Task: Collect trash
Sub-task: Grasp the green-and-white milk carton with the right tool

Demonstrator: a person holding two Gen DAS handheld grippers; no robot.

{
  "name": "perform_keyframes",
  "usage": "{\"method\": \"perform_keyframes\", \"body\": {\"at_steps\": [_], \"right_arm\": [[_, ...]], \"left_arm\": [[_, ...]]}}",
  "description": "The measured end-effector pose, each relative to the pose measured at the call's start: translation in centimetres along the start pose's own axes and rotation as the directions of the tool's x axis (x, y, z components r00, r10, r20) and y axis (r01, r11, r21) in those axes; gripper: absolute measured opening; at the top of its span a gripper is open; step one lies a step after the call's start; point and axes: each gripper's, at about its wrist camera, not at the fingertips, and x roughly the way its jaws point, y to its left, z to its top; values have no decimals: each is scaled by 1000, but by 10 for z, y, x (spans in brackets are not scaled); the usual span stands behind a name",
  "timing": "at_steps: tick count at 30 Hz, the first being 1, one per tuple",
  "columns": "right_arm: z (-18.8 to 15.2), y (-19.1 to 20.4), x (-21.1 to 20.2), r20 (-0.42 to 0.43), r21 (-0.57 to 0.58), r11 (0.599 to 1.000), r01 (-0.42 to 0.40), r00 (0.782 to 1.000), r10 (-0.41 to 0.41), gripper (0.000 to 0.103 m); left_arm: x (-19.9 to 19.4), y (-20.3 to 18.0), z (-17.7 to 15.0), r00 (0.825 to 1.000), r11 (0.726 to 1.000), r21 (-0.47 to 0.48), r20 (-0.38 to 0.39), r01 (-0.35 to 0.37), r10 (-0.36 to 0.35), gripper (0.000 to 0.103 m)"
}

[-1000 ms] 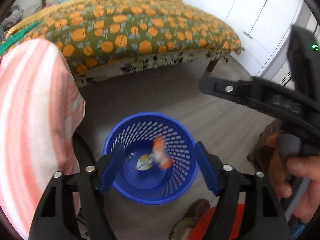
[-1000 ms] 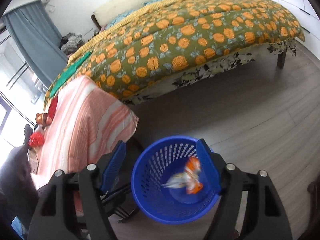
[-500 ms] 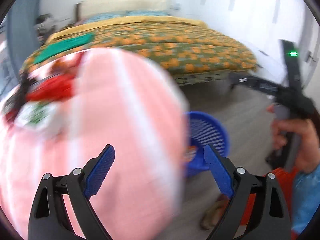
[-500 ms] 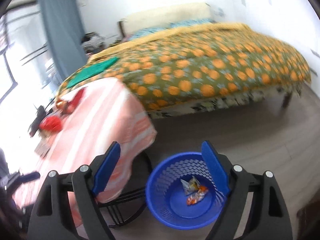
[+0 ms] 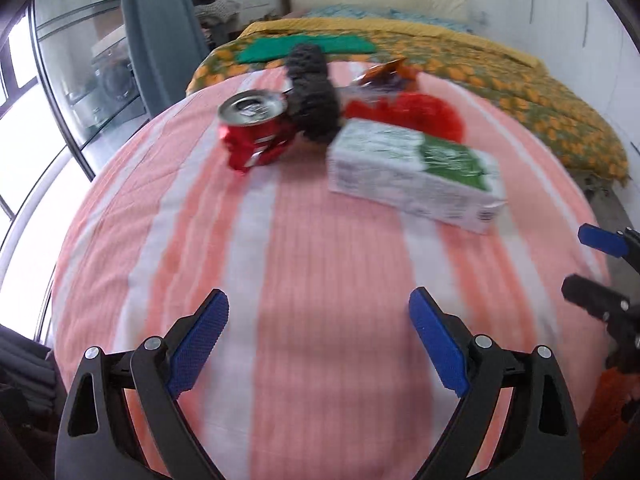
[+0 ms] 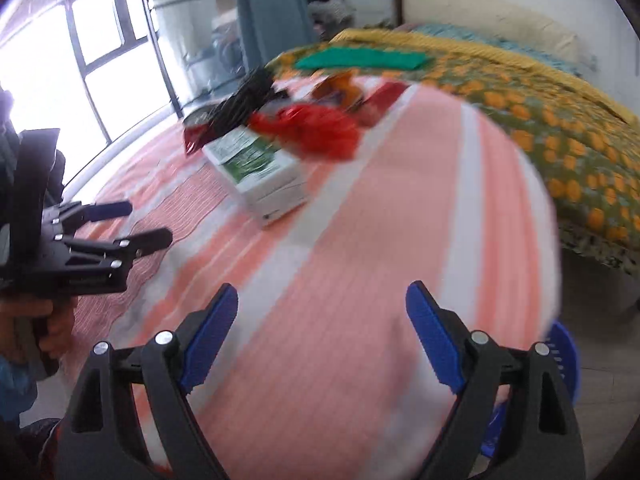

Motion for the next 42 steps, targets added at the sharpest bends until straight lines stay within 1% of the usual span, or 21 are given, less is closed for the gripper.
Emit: {"method": "perform_keyframes", "body": {"at_steps": [1,3,5,9,15,33,34,36,38,40,41,42], "right_arm": [[5,6,11,-25,-10,1000,-3,1000,2,84],[13,18,31,-69,-40,999,-5,998,2,85],[20,27,41,-68,-86,996,22,997,-28,85],[33,27,56,-79,-98,995,16,997,-24,86],[27,24,52,-69,-97,995,14,997,-21,87],[26,25,50,-67,-97,995,17,998,-23,87],[26,25,50,-65,-92,996,13,998,-19,87],[26,20,47,-57,-71,997,-20,998,15,86],[33,8,41,-46,-36,996,-80,996,79,86],[47,4,35,-20,-70,996,-57,998,56,86],[58,4,35,-18,-105,993,-60,998,58,86],[66,6,39,-37,-128,989,-80,996,76,86]], "left_arm": [[4,7,1,1000,1000,-3,-11,-8,8,91],[6,14,0,1000,1000,-14,-14,12,-12,91],[8,19,-3,999,999,-33,-17,33,-33,92],[11,23,-4,999,997,-56,-20,45,-46,95],[12,19,-4,999,997,-59,-20,49,-51,95],[13,20,-4,998,996,-68,-19,53,-54,97],[13,21,-4,998,996,-73,-16,56,-58,97],[13,22,-4,998,995,-77,-14,60,-61,97],[13,21,-4,998,996,-74,-16,55,-56,97],[14,22,-4,998,996,-74,-16,55,-57,97],[14,22,-4,998,996,-74,-16,55,-57,97],[14,22,-4,998,996,-74,-16,55,-56,97]]}}
